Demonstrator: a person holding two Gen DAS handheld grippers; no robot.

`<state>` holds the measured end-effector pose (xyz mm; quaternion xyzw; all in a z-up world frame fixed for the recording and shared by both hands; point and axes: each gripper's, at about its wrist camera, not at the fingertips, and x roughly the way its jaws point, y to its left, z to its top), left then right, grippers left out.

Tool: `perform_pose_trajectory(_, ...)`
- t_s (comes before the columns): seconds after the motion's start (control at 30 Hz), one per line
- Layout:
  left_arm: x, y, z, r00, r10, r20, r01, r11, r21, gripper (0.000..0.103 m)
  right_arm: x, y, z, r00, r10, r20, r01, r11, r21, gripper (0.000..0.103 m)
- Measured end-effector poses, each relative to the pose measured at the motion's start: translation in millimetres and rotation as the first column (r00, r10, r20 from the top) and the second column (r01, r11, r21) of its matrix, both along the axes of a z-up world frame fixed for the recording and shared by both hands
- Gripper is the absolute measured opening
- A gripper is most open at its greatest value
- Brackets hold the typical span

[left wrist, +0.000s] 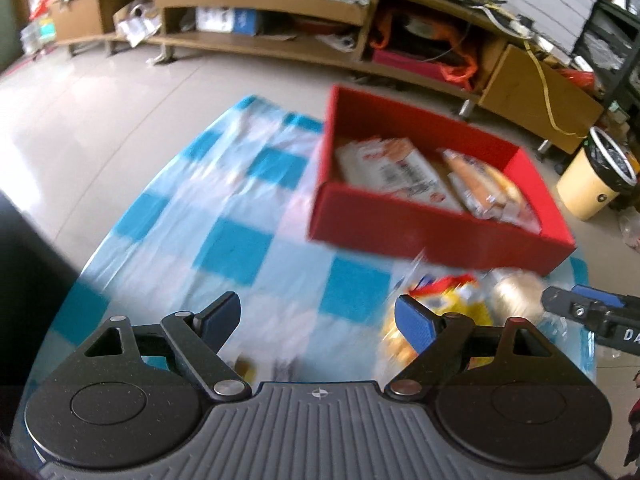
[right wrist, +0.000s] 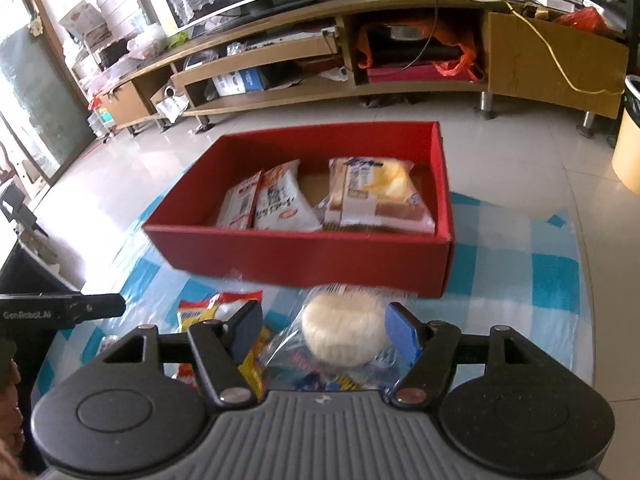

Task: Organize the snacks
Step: 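Withdraw both open tools from the box back over the cloth, then grasp Kaprons wafer with left tool while right tool grasps round bread bun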

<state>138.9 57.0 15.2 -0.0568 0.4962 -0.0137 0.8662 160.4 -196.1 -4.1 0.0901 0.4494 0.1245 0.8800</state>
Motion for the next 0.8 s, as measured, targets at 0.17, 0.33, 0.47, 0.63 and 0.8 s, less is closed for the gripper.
perform_pose_trajectory(0.17, -19, 15, -13, 0.998, 0.035, -0.050, -0.034, 0.999, 0.018, 0.089, -15, 12, 1, 0.999, 0.037, 0.000, -0.037, 0.999, 0.005, 0.066)
perform_pose_trajectory(0.33, -30, 20, -24, 0.994, 0.057, -0.088, -0.055, 0.998, 0.027, 0.089, -28, 17, 1, 0.999, 0.051, -0.006, -0.051, 0.999, 0.012, 0.066)
perform_pose_trajectory(0.47, -31, 16, -33, 0.993, 0.054, -0.107, -0.048, 0.997, 0.059, 0.090, -37, 12, 2, 0.999, 0.038, -0.010, -0.037, 0.999, 0.023, 0.066)
perform_pose_trajectory(0.63, -27, 11, -45, 0.990, 0.051, -0.132, -0.039, 0.995, 0.092, 0.088, -41, -4, 3, 1.000, -0.002, -0.016, 0.002, 0.999, 0.035, 0.067)
perform_pose_trajectory(0.8, -26, 13, -53, 0.985, 0.064, -0.163, -0.050, 0.995, 0.091, 0.075, -33, -26, -6, 0.996, -0.068, -0.053, 0.070, 0.997, 0.029, 0.067)
